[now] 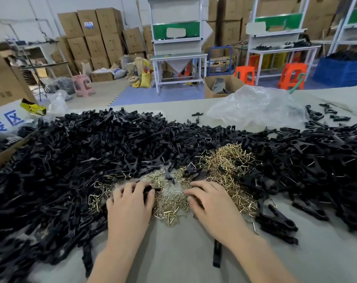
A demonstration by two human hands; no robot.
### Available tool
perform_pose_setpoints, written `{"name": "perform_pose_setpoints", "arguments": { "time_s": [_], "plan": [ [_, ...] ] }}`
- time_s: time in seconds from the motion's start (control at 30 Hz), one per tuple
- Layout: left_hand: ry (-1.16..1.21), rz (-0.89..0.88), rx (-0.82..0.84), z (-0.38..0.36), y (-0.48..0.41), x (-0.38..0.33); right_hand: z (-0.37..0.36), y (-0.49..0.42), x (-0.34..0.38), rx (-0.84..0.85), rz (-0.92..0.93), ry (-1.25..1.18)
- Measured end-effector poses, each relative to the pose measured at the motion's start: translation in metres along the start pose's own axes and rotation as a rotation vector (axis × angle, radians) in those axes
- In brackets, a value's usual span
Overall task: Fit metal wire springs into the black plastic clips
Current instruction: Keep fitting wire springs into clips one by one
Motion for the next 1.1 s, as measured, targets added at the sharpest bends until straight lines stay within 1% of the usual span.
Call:
{"name": "perform_pose_setpoints", "arguments": {
  "time_s": [0.17,0.37,0.43,0.5,0.6,0.67,0.73,0.8,0.83,0.87,0.9,0.97,1.07,1.1],
  "plan": [
    [-0.023,-0.083,0.038,-0.002,-0.002,-0.013,0.005,0.0,0.002,0.004,0.001,-0.037],
    [0.066,-0.109,0.043,-0.002,-0.004,-0.014,0.014,0.002,0.007,-0.052,0.018,-0.102],
    [0.096,-0.093,0.045,-0.002,-0.004,-0.013,0.019,0.004,0.009,-0.078,0.024,-0.131],
    [0.185,-0.074,-0.014,0.002,-0.005,-0.013,0.023,0.004,0.011,-0.099,0.035,-0.151],
    [0.469,0.006,-0.159,0.017,-0.004,-0.008,0.028,0.006,0.016,-0.121,0.052,-0.209],
    [0.618,0.038,-0.235,0.026,-0.002,-0.007,0.03,0.008,0.018,-0.105,0.031,-0.324],
    [0.679,-0.026,-0.273,0.038,0.0,-0.018,0.026,0.008,0.019,-0.024,-0.022,-0.52],
    [0.637,-0.19,-0.246,0.044,0.004,-0.044,0.016,0.008,0.025,0.163,-0.075,-0.809],
    [0.568,-0.271,-0.203,0.042,0.007,-0.058,0.011,0.008,0.029,0.247,-0.101,-0.959],
    [0.491,-0.326,-0.163,0.038,0.01,-0.07,0.008,0.008,0.029,0.293,-0.138,-1.079],
    [0.434,-0.35,-0.134,0.035,0.01,-0.076,0.006,0.008,0.027,0.306,-0.178,-1.16],
    [0.4,-0.365,-0.104,0.032,0.008,-0.08,0.003,0.007,0.02,0.283,-0.224,-1.214],
    [0.445,-0.4,-0.045,0.029,0.011,-0.087,-0.002,0.001,0.009,0.25,-0.263,-1.283],
    [0.489,-0.382,-0.026,0.026,0.014,-0.088,-0.002,-0.002,0.007,0.239,-0.271,-1.325]
  ]
}}
Point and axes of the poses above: each hand's wrist, its own y-axis away from the middle knuckle, its own z-axis out of the back of the hand, x = y × z, the point moved 9 cm from there along -y, towards the middle knuckle, and after that the axes turned 11 degrees about -z, right-handed, at the moved point
